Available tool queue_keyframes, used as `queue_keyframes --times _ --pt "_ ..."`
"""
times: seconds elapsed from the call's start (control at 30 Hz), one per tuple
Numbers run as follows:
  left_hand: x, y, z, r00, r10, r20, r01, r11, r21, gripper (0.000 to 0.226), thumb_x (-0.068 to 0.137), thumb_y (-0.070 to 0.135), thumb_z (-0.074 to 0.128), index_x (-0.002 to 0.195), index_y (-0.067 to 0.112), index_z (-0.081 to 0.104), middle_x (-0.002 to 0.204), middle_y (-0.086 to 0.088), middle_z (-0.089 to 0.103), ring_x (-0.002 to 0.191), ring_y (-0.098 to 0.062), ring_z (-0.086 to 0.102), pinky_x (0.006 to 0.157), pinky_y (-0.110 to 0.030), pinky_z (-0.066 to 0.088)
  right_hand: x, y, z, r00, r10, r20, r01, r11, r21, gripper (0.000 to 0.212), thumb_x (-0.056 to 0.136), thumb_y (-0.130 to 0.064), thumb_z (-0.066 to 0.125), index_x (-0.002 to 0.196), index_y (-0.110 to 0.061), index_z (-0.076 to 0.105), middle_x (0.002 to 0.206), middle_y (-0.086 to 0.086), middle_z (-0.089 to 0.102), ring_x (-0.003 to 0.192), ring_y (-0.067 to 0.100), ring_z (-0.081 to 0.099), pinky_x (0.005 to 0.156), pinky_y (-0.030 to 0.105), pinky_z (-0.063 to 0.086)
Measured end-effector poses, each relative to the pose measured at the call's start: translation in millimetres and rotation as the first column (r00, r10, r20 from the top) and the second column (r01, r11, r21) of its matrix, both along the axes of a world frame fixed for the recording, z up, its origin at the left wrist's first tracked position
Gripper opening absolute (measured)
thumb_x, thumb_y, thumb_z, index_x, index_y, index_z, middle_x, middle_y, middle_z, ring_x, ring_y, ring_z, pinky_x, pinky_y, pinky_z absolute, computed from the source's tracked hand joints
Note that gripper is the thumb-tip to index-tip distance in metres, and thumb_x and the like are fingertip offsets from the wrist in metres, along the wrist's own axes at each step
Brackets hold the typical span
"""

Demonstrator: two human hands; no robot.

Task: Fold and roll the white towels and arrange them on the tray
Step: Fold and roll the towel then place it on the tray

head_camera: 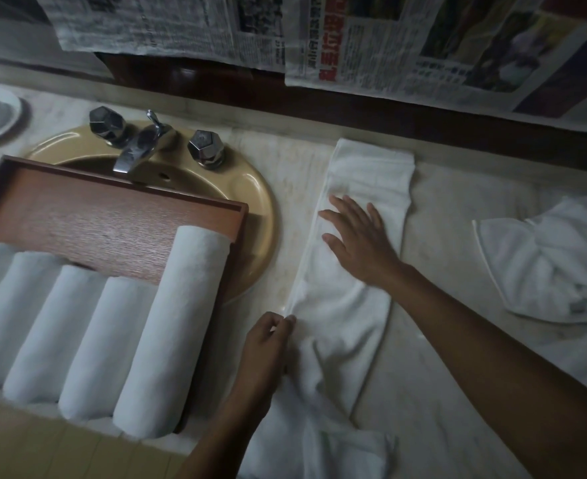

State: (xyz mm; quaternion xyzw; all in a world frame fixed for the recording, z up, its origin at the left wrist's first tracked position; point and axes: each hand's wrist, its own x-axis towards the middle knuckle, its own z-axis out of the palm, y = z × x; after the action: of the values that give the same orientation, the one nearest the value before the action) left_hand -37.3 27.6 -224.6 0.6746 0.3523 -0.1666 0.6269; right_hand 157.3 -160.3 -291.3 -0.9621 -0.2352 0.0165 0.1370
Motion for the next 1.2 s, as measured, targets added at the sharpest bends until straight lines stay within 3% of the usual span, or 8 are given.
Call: queue_keyframes --times 0.27,0.4,0.5,0.63,0.77,0.87,1.0,1.2 --pt "-6 4 -13 0.986 -0.165 0.022 0.143 0.903 0.405 0.022 0.092 0.031 0.07 0.078 0.021 0.056 0.068 0.003 0.066 0.065 -0.012 0.063 0.062 -0.035 0.048 -1 2 0 1.0 -0.005 -0.007 0.005 1.0 -0.011 0.048 0.105 -0.05 0.034 0.149 -0.032 0.044 0.169 -0.006 0.024 0.158 0.018 0.013 0.125 0.056 0.012" --pt "-4 1 -8 0.974 -0.225 -0.024 0.209 0.854 0.477 0.019 0.092 0.034 0.068 0.082 0.022 0.056 0.074 0.007 0.066 0.073 -0.011 0.063 0.068 -0.034 0.049 -19 13 8 0.992 -0.079 0.096 0.08 0.997 -0.012 0.046 0.104 -0.041 0.051 0.147 -0.027 0.051 0.166 0.007 0.031 0.156 0.031 0.021 0.121 0.063 0.018" --pt "-4 1 -4 0.969 -0.245 -0.026 0.226 0.844 0.486 0.018 0.093 0.034 0.069 0.088 0.021 0.057 0.074 0.01 0.062 0.074 -0.014 0.062 0.066 -0.031 0.049 -55 15 3 0.994 -0.075 0.081 0.077 0.997 -0.02 0.052 0.104 -0.051 0.042 0.152 -0.033 0.045 0.167 0.003 0.028 0.157 0.028 0.019 0.122 0.063 0.016" --pt "-13 -8 5 0.991 -0.129 -0.031 0.13 0.989 0.066 0.031 0.089 0.032 0.078 0.113 0.021 0.06 0.099 0.004 0.071 0.09 -0.016 0.07 0.084 -0.039 0.061 -67 9 -6 0.992 -0.117 0.052 0.123 0.983 -0.137 0.059 0.105 -0.058 0.028 0.16 -0.039 0.026 0.172 -0.005 0.016 0.159 0.023 0.012 0.123 0.06 0.013" --pt "-21 -12 21 0.966 -0.231 -0.113 0.144 0.849 -0.508 0.026 0.099 0.017 0.063 0.124 0.015 0.066 0.112 -0.013 0.076 0.104 -0.035 0.073 0.098 -0.056 0.056 -61 10 -3 0.993 -0.1 0.064 0.109 0.983 -0.15 0.058 0.105 -0.057 0.025 0.16 -0.038 0.029 0.171 -0.004 0.019 0.158 0.024 0.015 0.123 0.058 0.015" --pt "-35 -2 19 0.919 -0.387 -0.074 0.35 0.888 -0.298 0.023 0.099 0.037 0.063 0.113 0.019 0.067 0.102 -0.007 0.077 0.093 -0.03 0.075 0.087 -0.049 0.06 -62 7 -3 0.994 -0.083 0.076 0.094 0.984 -0.154 0.057 0.106 -0.057 0.025 0.16 -0.038 0.029 0.171 -0.004 0.019 0.158 0.024 0.015 0.123 0.058 0.016" --pt "-61 10 4 0.985 -0.17 0.005 0.17 0.984 -0.057 0.034 0.098 0.034 0.065 0.07 0.021 0.051 0.065 -0.005 0.055 0.061 -0.018 0.054 0.058 -0.034 0.041 -61 7 -2 0.994 -0.087 0.072 0.098 0.982 -0.161 0.058 0.106 -0.057 0.027 0.161 -0.04 0.026 0.171 -0.005 0.018 0.158 0.022 0.014 0.124 0.056 0.015" --pt "-74 29 -14 0.954 -0.296 0.047 0.264 0.904 0.337 0.029 0.091 0.032 0.075 0.077 0.02 0.053 0.068 0.0 0.064 0.062 -0.008 0.059 0.055 -0.028 0.037 -63 8 1 0.993 -0.097 0.072 0.107 0.981 -0.165 0.057 0.105 -0.057 0.026 0.16 -0.04 0.028 0.171 -0.006 0.019 0.158 0.021 0.015 0.124 0.055 0.014"
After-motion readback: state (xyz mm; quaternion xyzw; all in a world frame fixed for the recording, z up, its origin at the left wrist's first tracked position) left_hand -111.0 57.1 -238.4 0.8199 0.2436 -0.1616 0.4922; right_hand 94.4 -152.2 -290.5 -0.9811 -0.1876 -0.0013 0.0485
